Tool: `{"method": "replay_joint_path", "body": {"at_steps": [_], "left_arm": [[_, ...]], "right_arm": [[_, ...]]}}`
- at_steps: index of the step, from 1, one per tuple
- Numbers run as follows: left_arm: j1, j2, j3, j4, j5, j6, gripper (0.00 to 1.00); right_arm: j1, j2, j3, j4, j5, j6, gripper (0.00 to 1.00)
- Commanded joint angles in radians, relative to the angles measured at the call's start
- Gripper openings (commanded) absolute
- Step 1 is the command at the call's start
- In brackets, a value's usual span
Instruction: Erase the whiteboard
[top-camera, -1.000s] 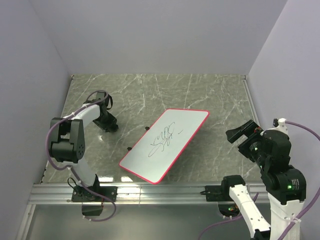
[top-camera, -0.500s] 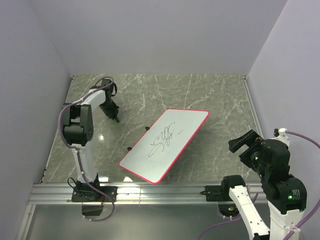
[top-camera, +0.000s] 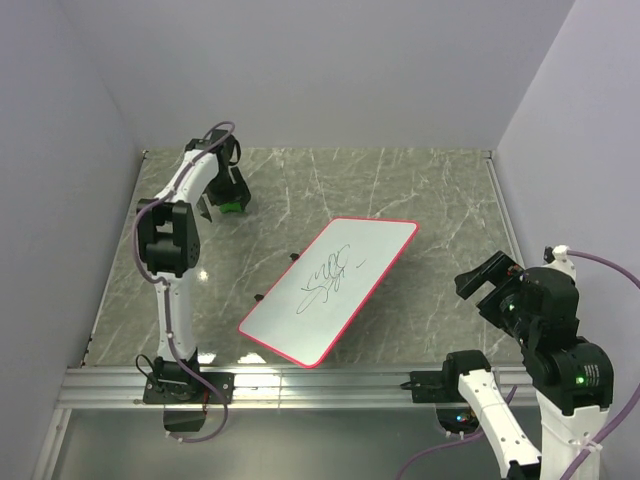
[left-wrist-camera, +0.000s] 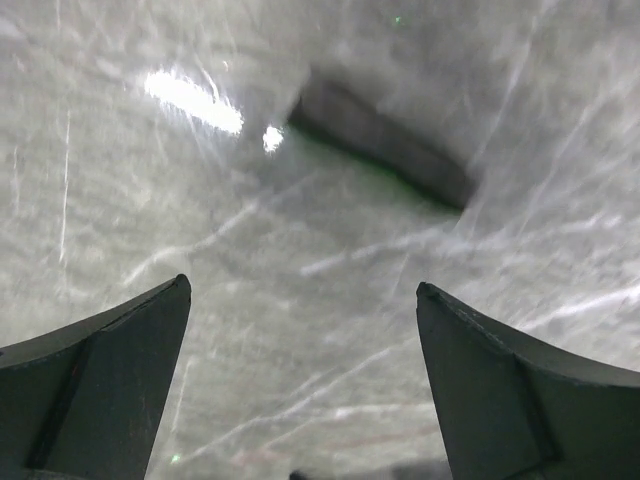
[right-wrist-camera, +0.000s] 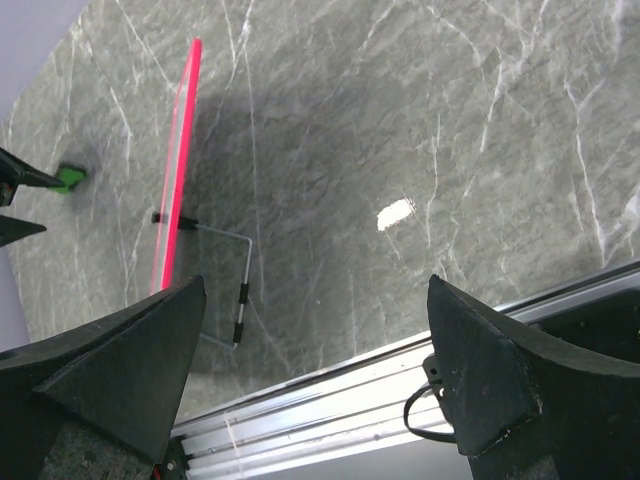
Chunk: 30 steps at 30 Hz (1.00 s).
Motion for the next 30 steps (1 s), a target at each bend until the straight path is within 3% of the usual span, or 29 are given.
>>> {"method": "replay_joint_path", "body": {"at_steps": [1,10,14,18,20,23,30], "left_arm": [[-0.056,0.011,0.095,-0.086,-0.057,0.037,0.99],[-0.059,-0.017,0.039,-0.008,-0.091,-0.067,0.99],[-0.037,-0.046,-0.030,0.116,-0.034,-0.156,1.00],[-0.030,-0.032,0.022,0.213,-0.045,-0.078,0.99],[0.021,0.003,0.051,0.216,0.021,-0.104,0.99],[0.069,0.031,0.042,0.236,0.113,-0.252,0.99],[0.004,0.031,0.014,0.241,0.060,-0.527,0.99]], "right_arm": [[0.004,0.018,0.019,0.031,-0.017,-0.025,0.98],[0.004,0.021,0.010,0.034,-0.029,-0.034,0.98],[0.003,0.029,0.024,0.022,-0.023,-0.042,0.98],[0.004,0.030,0.048,-0.003,-0.012,-0.048,0.98],[0.004,0.032,0.066,-0.022,0.006,-0.051,0.98],[0.004,0.027,0.059,-0.041,0.032,-0.042,0.98],[0.004,0.059,0.025,-0.012,0.029,-0.005,0.97]]}}
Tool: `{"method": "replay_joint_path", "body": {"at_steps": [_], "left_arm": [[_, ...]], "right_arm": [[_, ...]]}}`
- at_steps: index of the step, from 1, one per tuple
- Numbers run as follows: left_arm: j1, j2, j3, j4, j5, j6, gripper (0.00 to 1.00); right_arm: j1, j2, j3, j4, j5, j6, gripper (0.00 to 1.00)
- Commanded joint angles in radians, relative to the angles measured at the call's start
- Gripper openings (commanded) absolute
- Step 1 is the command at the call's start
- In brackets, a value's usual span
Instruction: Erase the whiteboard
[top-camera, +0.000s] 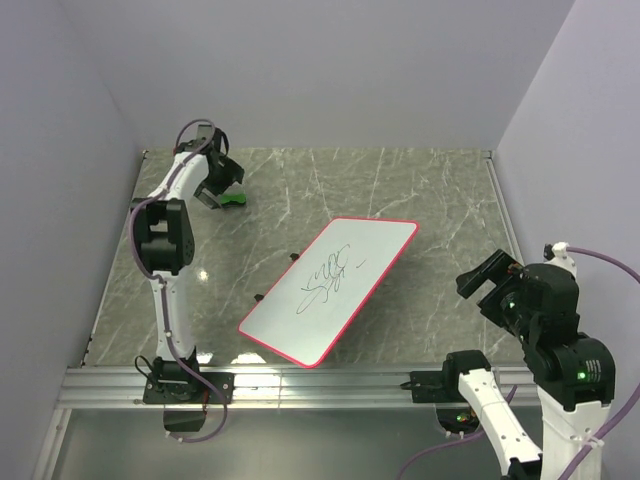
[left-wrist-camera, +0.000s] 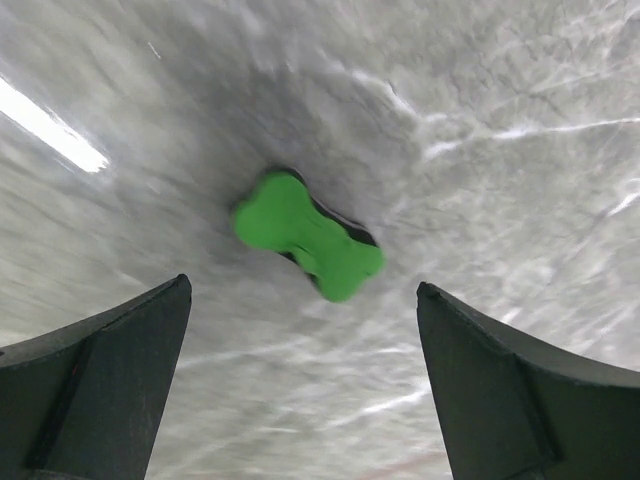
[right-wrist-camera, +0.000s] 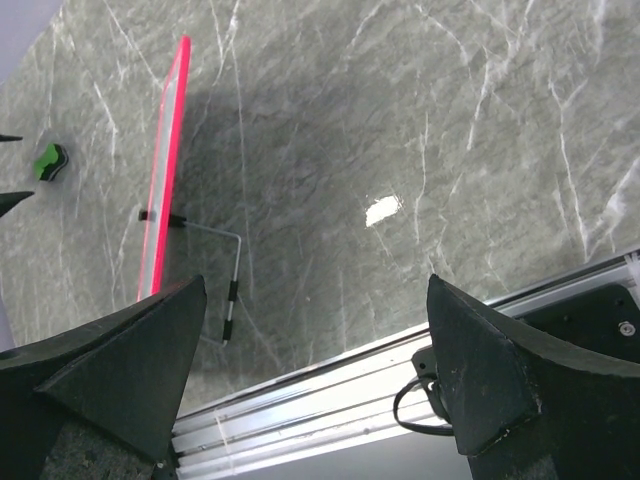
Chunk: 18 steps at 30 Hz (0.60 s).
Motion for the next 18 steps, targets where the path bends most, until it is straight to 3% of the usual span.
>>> {"method": "replay_joint_path", "body": {"at_steps": [1,7,12,18], "left_arm": [[-0.064,0.013,0.023,-0.002,0.009,-0.208,0.99],[-0.087,0.050,0.050,0.000,0.035,-0.438,0.99],[-0.077,0.125,0.179,-0.085,-0.016,-0.447,0.99],[-0.046,0.110,0.112,-0.071,-0.025,-0.446,0.99]], "right_arm": [[0.006,0.033,-0.015,0.020,0.020,0.027,0.97],[0.006,0.046,-0.047,0.054,0.014,0.064,0.97],[0.004,0.055,-0.036,0.051,0.028,0.075,0.96],[0.004,0.053,-0.053,0.046,0.045,0.081,0.96]]}}
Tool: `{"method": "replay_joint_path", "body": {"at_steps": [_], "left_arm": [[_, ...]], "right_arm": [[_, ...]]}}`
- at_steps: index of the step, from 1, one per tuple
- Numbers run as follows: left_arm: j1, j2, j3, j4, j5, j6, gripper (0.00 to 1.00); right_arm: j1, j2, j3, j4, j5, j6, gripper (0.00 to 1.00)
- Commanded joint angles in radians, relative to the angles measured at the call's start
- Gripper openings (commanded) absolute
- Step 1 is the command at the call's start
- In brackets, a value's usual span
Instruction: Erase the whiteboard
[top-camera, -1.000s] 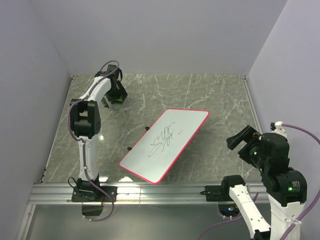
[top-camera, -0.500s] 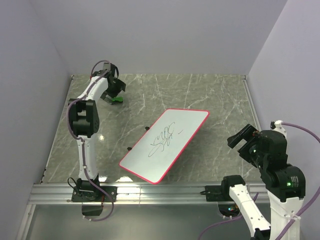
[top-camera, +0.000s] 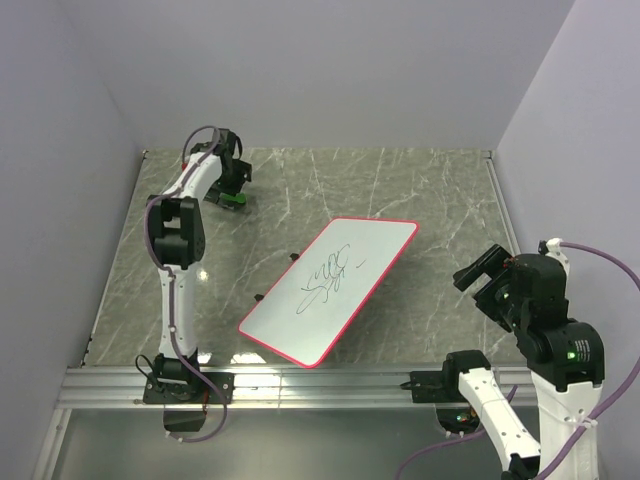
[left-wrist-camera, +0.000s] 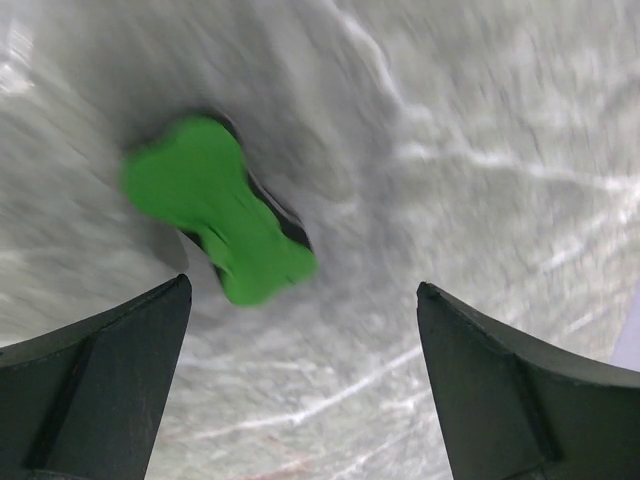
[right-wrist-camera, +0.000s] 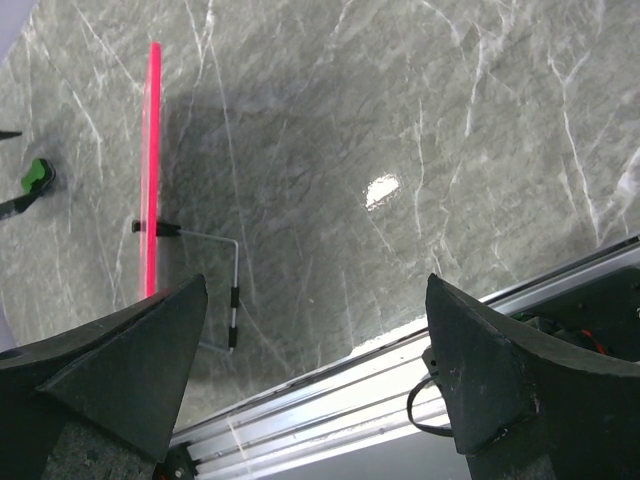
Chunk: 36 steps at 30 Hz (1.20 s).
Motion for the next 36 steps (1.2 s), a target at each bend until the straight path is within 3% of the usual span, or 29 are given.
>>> {"method": "replay_joint_path", "body": {"at_steps": [1,7,11,14,15,18,23,25,27,33,36], "left_arm": [[0.023,-0.013,-0.006,-0.037,-0.032,-0.016,0.99],[0.029,-0.015,-0.029,-0.011,-0.052,0.021,0.99],[0.039,0.014,-0.010,0.014,-0.035,0.069,0.88],[0.043,0.046,0.055,-0.015,-0.054,0.124,0.72],[0.044,0.056,0.060,-0.011,-0.055,0.135,0.60],[0.056,0.059,0.047,0.012,-0.040,0.159,0.45],[0.076,0.132,0.111,-0.031,0.057,0.213,0.36],[0.078,0.139,0.111,-0.032,0.072,0.237,0.22],[0.078,0.125,0.085,-0.013,0.089,0.259,0.00],[0.078,0.030,-0.019,0.139,0.193,0.450,0.00],[0.078,-0.058,-0.097,0.210,0.283,0.585,0.00]], "right_arm": [[0.004,0.013,-0.008,0.030,0.032,0.014,0.96],[0.004,0.033,-0.017,0.046,0.024,0.015,0.96],[0.004,0.042,-0.022,0.052,0.021,0.012,0.96],[0.004,0.046,-0.023,0.049,0.024,0.009,0.96],[0.004,0.046,-0.025,0.050,0.025,0.008,0.96],[0.004,0.046,-0.028,0.053,0.024,0.006,0.95],[0.004,0.057,-0.028,0.059,0.022,0.000,0.95],[0.004,0.062,-0.025,0.063,0.019,-0.003,0.95],[0.004,0.069,-0.025,0.069,0.012,-0.006,0.95],[0.004,0.079,-0.054,0.143,-0.075,-0.040,0.96],[0.004,0.092,-0.088,0.285,-0.336,-0.123,0.96]]}}
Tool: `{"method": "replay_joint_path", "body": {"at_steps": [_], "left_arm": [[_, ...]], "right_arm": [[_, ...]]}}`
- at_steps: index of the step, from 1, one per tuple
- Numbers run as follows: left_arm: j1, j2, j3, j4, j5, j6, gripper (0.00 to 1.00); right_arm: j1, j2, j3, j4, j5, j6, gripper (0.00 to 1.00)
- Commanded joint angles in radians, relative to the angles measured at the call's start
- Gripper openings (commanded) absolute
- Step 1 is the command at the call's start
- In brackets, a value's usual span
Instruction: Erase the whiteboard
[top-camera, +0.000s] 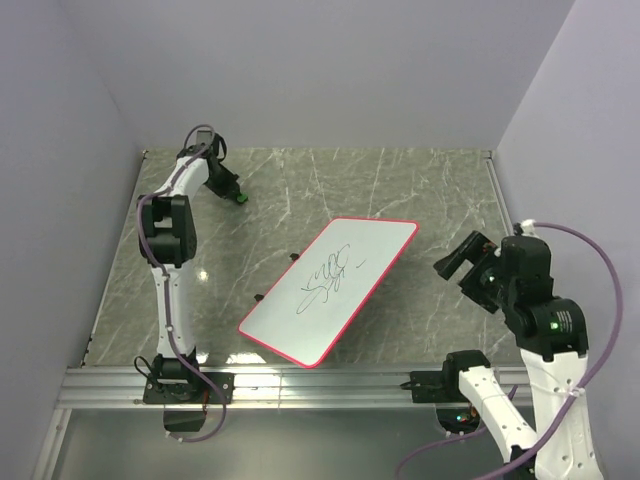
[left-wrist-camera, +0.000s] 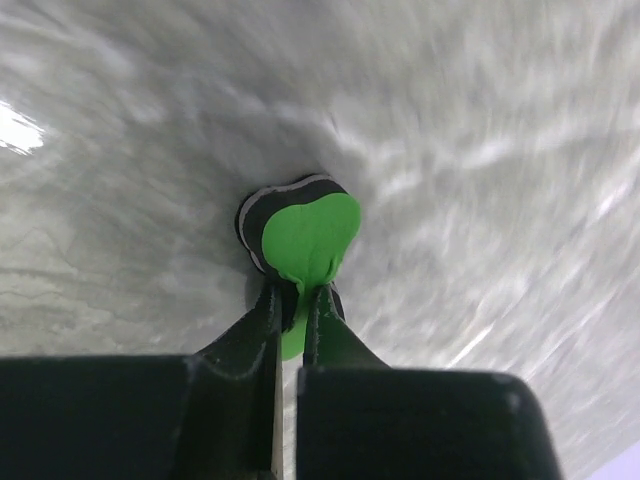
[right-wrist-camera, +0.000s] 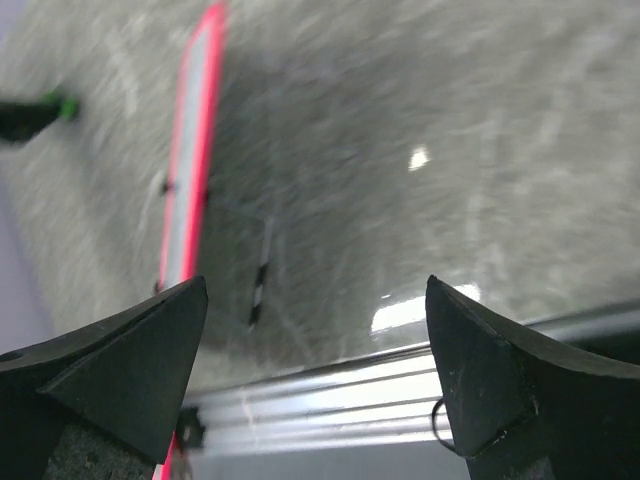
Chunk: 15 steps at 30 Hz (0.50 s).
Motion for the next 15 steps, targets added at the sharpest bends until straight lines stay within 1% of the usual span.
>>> {"method": "replay_joint_path", "body": {"at_steps": [1,3,4,6,8,10,11,12,13,15], "left_arm": [[-0.011,-0.097,-0.078,0.070,0.141,0.235,0.00],[-0.014,-0.166,-0.113,0.088,0.201,0.284,0.00],[-0.026,-0.195,-0.158,0.093,0.254,0.324,0.00],[-0.063,-0.287,-0.199,0.090,0.281,0.362,0.00],[-0.098,-0.373,-0.244,0.067,0.290,0.422,0.00],[-0.148,-0.428,-0.294,0.044,0.325,0.445,0.00],[-0.162,-0.486,-0.314,0.042,0.336,0.445,0.00],[-0.187,-0.517,-0.339,0.045,0.350,0.441,0.00],[-0.196,-0.546,-0.385,0.051,0.376,0.432,0.00],[-0.213,-0.626,-0.425,0.058,0.429,0.418,0.00]], "right_arm": [[0.006,0.038,-0.028,0.187,-0.300,-0.111,0.96],[0.004,0.100,-0.027,0.226,-0.395,-0.132,0.97],[0.003,0.144,-0.028,0.242,-0.493,-0.138,0.97],[0.004,0.183,-0.053,0.316,-0.576,-0.129,0.97],[0.003,0.223,-0.079,0.374,-0.650,-0.085,0.96],[0.004,0.258,-0.099,0.425,-0.655,-0.056,0.96],[0.006,0.267,-0.103,0.445,-0.655,-0.050,0.96],[0.007,0.278,-0.111,0.450,-0.650,-0.043,0.96],[0.007,0.287,-0.113,0.450,-0.646,-0.043,0.96],[0.007,0.313,-0.122,0.451,-0.633,-0.043,0.96]]}}
